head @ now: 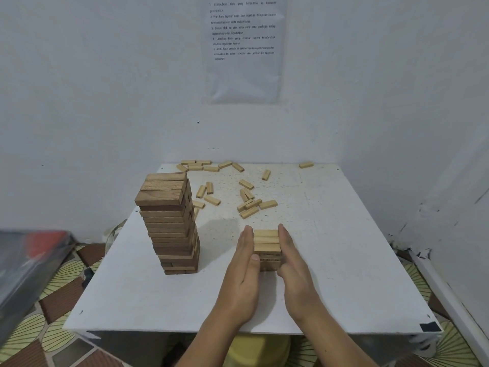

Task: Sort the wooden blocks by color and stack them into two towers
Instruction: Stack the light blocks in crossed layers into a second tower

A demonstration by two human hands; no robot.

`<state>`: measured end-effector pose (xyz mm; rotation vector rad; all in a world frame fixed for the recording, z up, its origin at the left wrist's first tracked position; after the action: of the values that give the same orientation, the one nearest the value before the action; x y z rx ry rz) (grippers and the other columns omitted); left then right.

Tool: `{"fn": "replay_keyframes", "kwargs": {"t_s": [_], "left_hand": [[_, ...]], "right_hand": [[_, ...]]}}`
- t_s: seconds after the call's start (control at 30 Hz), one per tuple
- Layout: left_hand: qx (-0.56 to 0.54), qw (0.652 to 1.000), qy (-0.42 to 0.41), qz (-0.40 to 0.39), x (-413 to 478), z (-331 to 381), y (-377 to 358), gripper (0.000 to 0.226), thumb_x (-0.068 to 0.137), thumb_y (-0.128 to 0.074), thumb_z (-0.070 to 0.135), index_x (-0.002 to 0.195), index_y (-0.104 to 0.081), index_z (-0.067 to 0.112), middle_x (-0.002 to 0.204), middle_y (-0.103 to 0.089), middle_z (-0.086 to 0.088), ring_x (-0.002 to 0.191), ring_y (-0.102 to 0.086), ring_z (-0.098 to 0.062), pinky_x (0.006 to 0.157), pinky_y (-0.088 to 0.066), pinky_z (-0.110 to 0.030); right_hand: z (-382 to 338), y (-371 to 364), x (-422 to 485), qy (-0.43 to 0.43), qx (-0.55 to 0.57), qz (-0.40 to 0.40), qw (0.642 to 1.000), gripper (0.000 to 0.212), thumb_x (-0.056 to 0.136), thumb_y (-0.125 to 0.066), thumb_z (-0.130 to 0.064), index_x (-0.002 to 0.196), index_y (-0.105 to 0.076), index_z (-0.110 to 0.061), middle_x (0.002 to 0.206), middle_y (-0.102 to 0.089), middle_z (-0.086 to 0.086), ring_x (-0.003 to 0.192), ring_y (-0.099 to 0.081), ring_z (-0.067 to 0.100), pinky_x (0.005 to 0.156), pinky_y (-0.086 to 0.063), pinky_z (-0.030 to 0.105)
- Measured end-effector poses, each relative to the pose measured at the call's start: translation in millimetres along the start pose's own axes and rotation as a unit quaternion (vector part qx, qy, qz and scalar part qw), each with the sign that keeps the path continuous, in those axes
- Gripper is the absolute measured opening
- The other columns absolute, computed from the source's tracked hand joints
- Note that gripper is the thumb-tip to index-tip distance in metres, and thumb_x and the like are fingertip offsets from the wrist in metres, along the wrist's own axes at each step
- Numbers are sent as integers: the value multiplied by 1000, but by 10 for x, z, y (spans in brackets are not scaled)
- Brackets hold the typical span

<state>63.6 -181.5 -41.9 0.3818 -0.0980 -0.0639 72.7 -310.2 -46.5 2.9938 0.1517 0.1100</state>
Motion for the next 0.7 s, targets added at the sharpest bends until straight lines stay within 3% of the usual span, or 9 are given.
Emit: {"fn": "replay_keyframes", "kwargs": {"t_s": [0.33,0.5,0.7], "left_hand": [[4,1000,5,5,1,-13,-24,64,103,-20,53,164,-13,33,168,-13,25,151,-8,12,130,-12,-31],[9,1000,0,23,-3,-12,-17,64,104,-20,53,164,-17,31,168,-19,22,152,-15,10,129,-18,-33],[29,999,-3,32,15,11,-6,65,105,-22,53,164,-18,29,168,-22,20,151,-17,11,127,-20,-31]], "right_hand": [[98,-17,24,3,27,5,1000,73,90,-37,-21,160,-24,-36,165,-28,-19,151,-20,-4,127,-22,41],[72,-6,35,-4,26,29,999,58,99,-39,-46,155,-28,-43,162,-29,-24,147,-22,-11,127,-20,34],[110,-1,42,3,-10,36,999,50,109,-36,-36,158,-28,-37,163,-30,-19,148,-25,-6,126,-24,34]]}}
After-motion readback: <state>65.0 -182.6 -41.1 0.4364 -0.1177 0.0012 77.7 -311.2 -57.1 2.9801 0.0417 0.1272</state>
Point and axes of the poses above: each hand's wrist, its own x-axis towards the middle knuckle, its own y-axis out of the back of the hand, z = x × y, the point moved 5 cm from there along x, towards the middle knuckle
